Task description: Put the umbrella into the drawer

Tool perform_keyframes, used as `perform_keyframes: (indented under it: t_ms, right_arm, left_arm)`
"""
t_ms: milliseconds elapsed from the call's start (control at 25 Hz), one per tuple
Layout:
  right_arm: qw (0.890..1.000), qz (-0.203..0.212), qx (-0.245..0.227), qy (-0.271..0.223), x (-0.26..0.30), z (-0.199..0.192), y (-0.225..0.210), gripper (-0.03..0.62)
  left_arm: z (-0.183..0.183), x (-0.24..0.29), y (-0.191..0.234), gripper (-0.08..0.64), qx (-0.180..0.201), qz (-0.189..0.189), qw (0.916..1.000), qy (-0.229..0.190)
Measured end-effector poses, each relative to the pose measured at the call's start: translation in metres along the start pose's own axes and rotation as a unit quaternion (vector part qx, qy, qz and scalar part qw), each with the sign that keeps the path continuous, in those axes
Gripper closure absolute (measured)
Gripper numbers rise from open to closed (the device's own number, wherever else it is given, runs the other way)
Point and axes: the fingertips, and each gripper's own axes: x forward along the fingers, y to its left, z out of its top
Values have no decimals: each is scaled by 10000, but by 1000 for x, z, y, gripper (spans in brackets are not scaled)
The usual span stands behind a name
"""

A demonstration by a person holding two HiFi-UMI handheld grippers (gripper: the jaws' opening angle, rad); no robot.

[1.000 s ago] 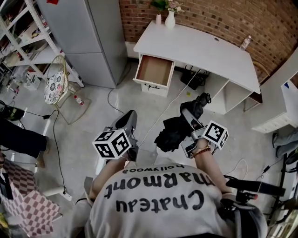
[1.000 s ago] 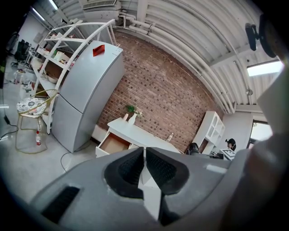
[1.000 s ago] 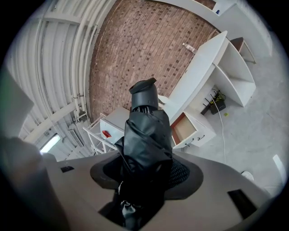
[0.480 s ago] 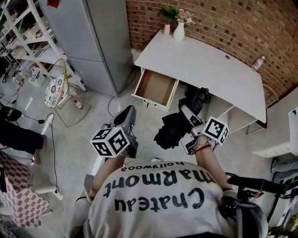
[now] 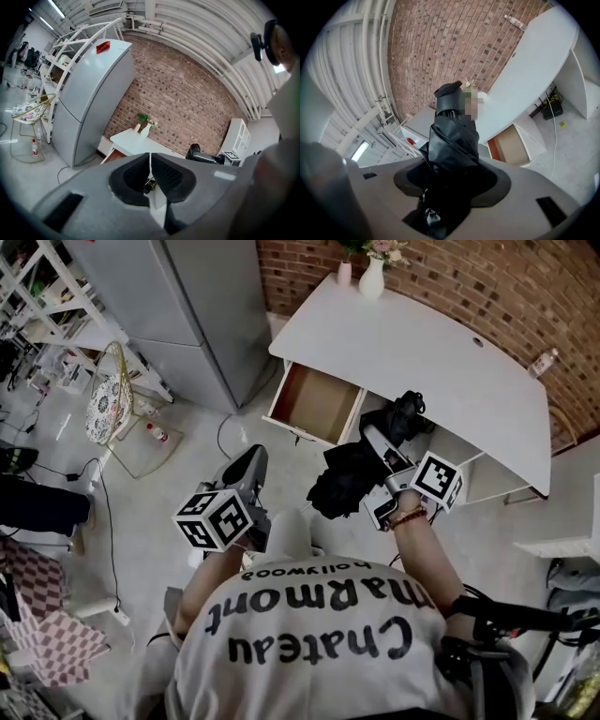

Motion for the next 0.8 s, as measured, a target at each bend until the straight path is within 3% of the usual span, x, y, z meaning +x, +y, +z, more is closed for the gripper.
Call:
perform_keyframes:
  t_ms: [440,800]
  right_arm:
    - [9976,-37,653,245,75,-9,-33,364]
    - [9908,-374,1277,255,148,-25,-58,364]
  left_arm:
    - [2,55,58,540,-256,244,9990,287]
    - [26,115,100,543,-155,-10,9975,684]
